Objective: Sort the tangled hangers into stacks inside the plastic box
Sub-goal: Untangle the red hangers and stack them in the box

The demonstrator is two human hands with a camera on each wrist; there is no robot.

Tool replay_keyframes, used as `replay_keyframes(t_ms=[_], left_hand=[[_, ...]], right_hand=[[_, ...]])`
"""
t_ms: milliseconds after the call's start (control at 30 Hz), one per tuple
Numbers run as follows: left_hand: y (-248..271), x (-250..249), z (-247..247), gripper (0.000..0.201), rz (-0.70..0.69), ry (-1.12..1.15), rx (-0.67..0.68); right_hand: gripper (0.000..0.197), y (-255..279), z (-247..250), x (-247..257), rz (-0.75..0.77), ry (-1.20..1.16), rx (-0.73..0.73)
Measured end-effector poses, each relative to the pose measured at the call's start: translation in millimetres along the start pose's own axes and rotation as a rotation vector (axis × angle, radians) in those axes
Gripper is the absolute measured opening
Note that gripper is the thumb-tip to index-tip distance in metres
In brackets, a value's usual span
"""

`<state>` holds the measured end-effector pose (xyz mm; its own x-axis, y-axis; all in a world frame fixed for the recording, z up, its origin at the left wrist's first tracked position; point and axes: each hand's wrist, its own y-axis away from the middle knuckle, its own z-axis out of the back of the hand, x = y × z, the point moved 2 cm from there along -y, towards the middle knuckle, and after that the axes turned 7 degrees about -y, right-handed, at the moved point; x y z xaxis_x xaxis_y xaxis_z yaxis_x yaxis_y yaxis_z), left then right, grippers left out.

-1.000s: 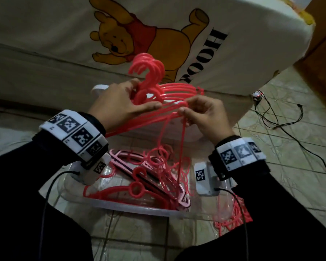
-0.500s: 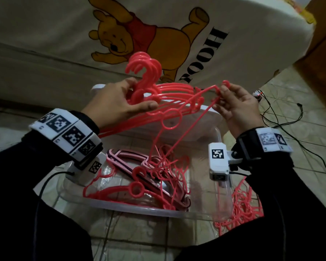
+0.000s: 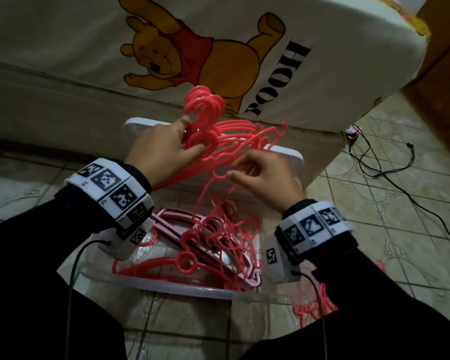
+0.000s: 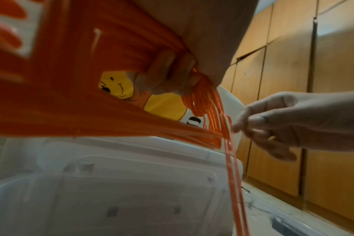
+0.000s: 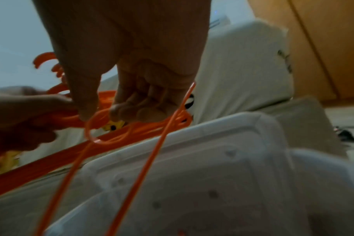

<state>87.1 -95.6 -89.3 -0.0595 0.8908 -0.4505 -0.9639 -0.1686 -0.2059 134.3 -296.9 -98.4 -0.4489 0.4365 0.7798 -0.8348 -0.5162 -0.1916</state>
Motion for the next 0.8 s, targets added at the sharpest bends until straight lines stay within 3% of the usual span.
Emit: replay_keyframes(t_ms=[167, 300, 400, 600, 800], left_hand=[[2.6, -9.3, -10.7, 0.050, 0.023, 0.111, 0.000], [2.8, -12.6, -5.9, 0.082, 0.035, 0.218, 0.045], [-3.4, -3.9, 6.2, 0.070, 0.084, 0.275, 0.002], [-12.4, 14.8, 33.5, 0.069, 0.148, 0.322, -0.214], [-9.6, 12.8, 33.2, 0.071, 0.076, 0.264, -0.166]], right_hand=[[0.019, 4.2, -29.8, 1.0, -0.112, 0.096, -0.019], [0.020, 3.9, -23.3, -3.1, -0.111, 0.072, -0.093], [0.026, 4.9, -6.3, -6.7, -0.078, 0.091, -0.142], [0.014, 14.7, 21.9, -14.5, -0.068, 0.175, 0.056], [0.013, 22.8, 24.7, -11.1, 0.040, 0.283, 0.134]])
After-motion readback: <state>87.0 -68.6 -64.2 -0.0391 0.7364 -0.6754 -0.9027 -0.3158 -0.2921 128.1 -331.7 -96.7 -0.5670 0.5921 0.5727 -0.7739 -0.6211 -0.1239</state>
